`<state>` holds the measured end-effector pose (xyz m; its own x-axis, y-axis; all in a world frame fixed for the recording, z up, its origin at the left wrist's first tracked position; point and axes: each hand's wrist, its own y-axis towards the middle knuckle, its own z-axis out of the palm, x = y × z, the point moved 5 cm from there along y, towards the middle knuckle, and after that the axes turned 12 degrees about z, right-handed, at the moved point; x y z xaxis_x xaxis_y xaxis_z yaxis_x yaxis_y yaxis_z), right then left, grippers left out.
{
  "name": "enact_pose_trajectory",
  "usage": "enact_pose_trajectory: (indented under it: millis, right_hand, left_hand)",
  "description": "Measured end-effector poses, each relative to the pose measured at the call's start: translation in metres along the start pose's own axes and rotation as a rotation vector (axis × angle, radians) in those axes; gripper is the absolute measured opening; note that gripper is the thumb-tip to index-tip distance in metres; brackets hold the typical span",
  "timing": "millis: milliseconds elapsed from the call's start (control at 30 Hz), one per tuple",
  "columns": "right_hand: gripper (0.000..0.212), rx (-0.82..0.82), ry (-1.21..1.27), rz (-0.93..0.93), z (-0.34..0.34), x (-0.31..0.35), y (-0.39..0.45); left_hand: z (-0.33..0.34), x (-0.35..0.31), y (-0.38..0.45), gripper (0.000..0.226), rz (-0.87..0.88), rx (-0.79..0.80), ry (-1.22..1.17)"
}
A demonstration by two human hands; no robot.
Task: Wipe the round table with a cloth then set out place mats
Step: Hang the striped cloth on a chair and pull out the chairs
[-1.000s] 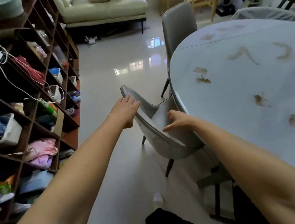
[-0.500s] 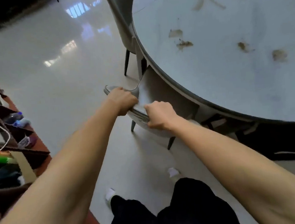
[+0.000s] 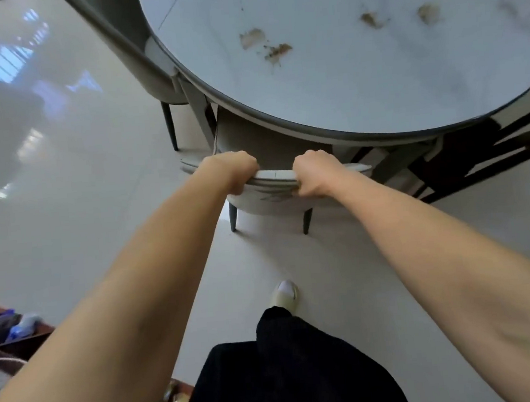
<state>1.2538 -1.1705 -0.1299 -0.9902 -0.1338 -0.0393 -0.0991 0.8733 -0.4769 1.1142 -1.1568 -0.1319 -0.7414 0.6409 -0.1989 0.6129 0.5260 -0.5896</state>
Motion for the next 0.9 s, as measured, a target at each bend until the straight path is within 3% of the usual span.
enact_pose_trajectory:
  millis: [500,700,900]
  right_hand:
    - [0.027,0.058,0.0,0.203,0.026,0.048,-0.072]
    - [0.018,0.03,-0.056,0.305,0.023,0.024,-0.079]
    - [0.02,-0.002,-0.065,0.333,0.02,0.012,-0.063]
  left_hand:
    - [0.031,-0.011,-0.042,0.022,0.302,0.027,0.093]
    - [0.023,-0.026,-0.034,0.018,0.364,-0.123,0.05]
    - [0.008,-0.024,-0.017,0.016,0.417,-0.06,0.052]
